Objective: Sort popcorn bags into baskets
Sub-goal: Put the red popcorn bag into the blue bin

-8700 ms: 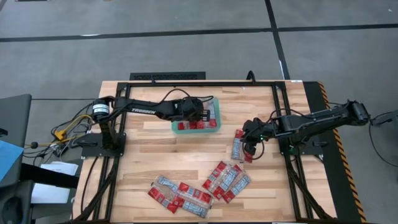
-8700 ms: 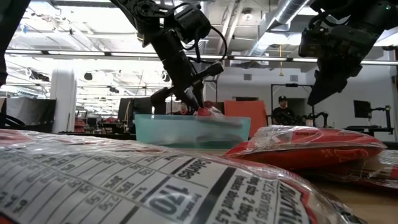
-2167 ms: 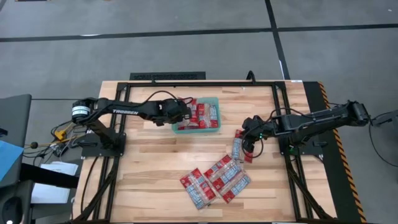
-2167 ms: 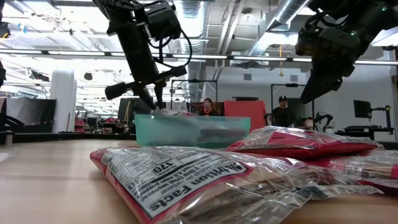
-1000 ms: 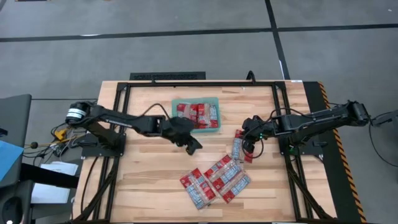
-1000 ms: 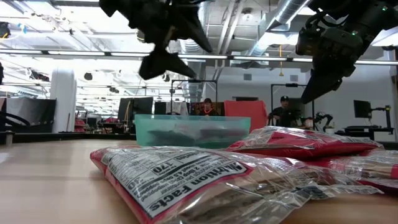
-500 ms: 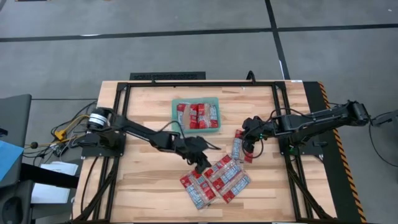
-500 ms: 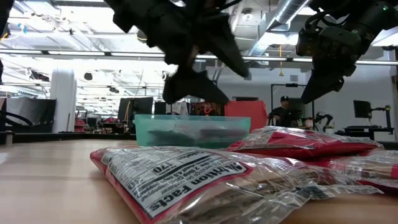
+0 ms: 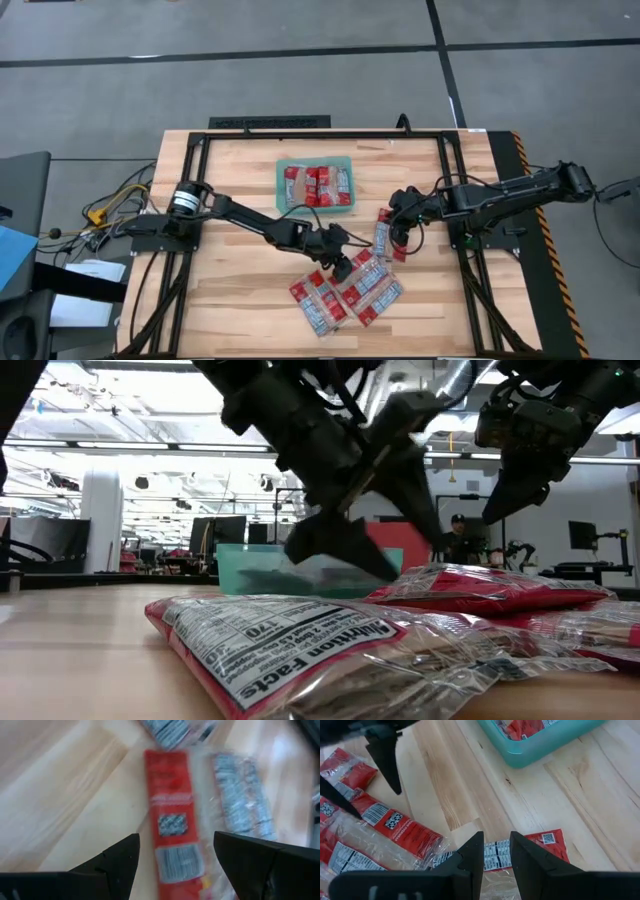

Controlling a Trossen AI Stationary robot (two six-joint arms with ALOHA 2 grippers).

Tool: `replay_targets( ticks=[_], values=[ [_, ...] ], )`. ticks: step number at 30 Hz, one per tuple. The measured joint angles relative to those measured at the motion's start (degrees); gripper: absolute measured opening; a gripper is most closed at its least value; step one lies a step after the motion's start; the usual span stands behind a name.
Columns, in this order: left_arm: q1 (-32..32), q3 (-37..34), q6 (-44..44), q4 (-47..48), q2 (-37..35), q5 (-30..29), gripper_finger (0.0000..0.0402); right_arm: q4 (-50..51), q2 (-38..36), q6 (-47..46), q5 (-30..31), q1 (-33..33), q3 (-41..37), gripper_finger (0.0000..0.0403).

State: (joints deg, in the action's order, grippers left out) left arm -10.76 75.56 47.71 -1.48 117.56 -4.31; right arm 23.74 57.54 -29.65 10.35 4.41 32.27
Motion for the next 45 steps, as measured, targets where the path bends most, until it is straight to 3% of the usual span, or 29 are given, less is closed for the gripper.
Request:
replay_targets(
  ticks=[7,11,14,18,25,34,45],
  values=[
    [0.28,6.92,0.03,4.67,6.56,0.78,0.0242,-0.56,0.00,0.34,0.02,0.04,-0.02,0.0118],
    [0.57,10.49,-0.57,7.02,9.02,4.12,0.0241,-0.67,0.00,2.83,0.02,0.06,-0.02,0.0118],
    [0.76,12.90,-0.64,10.92,10.17,4.93,0.0224,-0.45,0.00,3.13,0.01,0.00,-0.02,0.0118],
    [1.27,13.17,0.00,13.27,10.60,5.54,0.0162,-0.69,0.00,3.13,0.02,-0.05,-0.02,0.0118],
    [2.27,13.10,-1.21,14.05,10.77,8.23,0.0015,-0.65,0.00,3.13,0.04,-0.03,-0.02,0.0118],
    [3.99,12.95,0.17,13.68,9.91,12.96,0.0002,-0.64,0.00,3.15,0.15,-0.05,-0.02,0.0118],
    [6.52,12.84,6.21,16.90,-0.52,12.90,0.0000,0.01,0.00,3.15,0.24,-0.05,-0.02,0.0118]
  ],
)
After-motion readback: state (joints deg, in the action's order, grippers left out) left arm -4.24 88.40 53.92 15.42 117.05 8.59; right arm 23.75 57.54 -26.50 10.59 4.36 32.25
